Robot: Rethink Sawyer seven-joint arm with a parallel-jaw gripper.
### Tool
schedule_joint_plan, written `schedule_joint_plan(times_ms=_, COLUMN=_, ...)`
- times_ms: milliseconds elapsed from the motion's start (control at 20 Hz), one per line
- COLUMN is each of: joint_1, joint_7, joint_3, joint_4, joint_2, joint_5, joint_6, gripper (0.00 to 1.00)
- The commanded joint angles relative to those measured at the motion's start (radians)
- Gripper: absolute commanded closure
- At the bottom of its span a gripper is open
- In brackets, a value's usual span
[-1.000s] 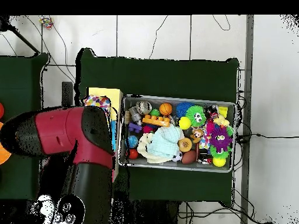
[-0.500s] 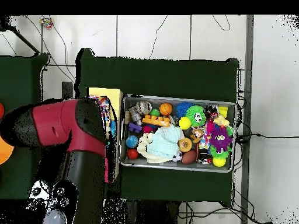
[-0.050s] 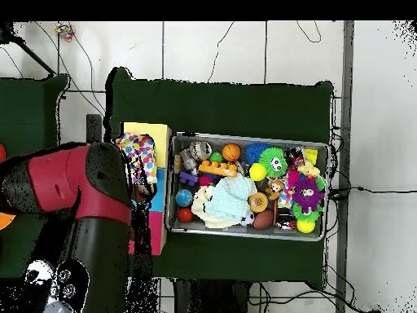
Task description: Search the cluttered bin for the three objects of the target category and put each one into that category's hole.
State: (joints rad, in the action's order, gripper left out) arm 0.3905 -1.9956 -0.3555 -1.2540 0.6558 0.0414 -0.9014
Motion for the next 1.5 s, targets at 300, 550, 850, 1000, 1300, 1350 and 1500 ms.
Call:
schedule_joint_plan(times_ms=300, joint_1=-0.048, joint_7=-0.141, joint_3=0.044, joint_4=-0.132, joint_2=0.004, joint_5=-0.015, joint_6=-0.017, gripper=0.0)
schedule_joint_plan(times_ms=550, joint_1=-0.071, joint_7=-0.112, joint_3=0.055, joint_4=-0.16, joint_2=0.004, joint_5=0.001, joint_6=0.044, gripper=0.0)
schedule_joint_plan(times_ms=850, joint_1=-0.038, joint_7=-0.121, joint_3=0.049, joint_4=-0.237, joint_2=0.114, joint_5=-0.029, joint_6=-0.005, gripper=0.0)
schedule_joint_plan(times_ms=1000, joint_1=-0.009, joint_7=-0.12, joint_3=0.061, joint_4=-0.273, joint_2=0.218, joint_5=-0.082, joint_6=-0.119, gripper=0.0)
schedule_joint_plan(times_ms=1300, joint_1=0.036, joint_7=-0.14, joint_3=0.043, joint_4=-0.336, joint_2=0.271, joint_5=-0.083, joint_6=-0.109, gripper=0.0)
schedule_joint_plan(times_ms=1350, joint_1=0.047, joint_7=-0.154, joint_3=0.036, joint_4=-0.348, joint_2=0.275, joint_5=-0.08, joint_6=-0.102, gripper=0.0)
schedule_joint_plan(times_ms=1500, joint_1=0.078, joint_7=-0.191, joint_3=0.008, joint_4=-0.353, joint_2=0.279, joint_5=-0.063, joint_6=-0.111, gripper=0.0)
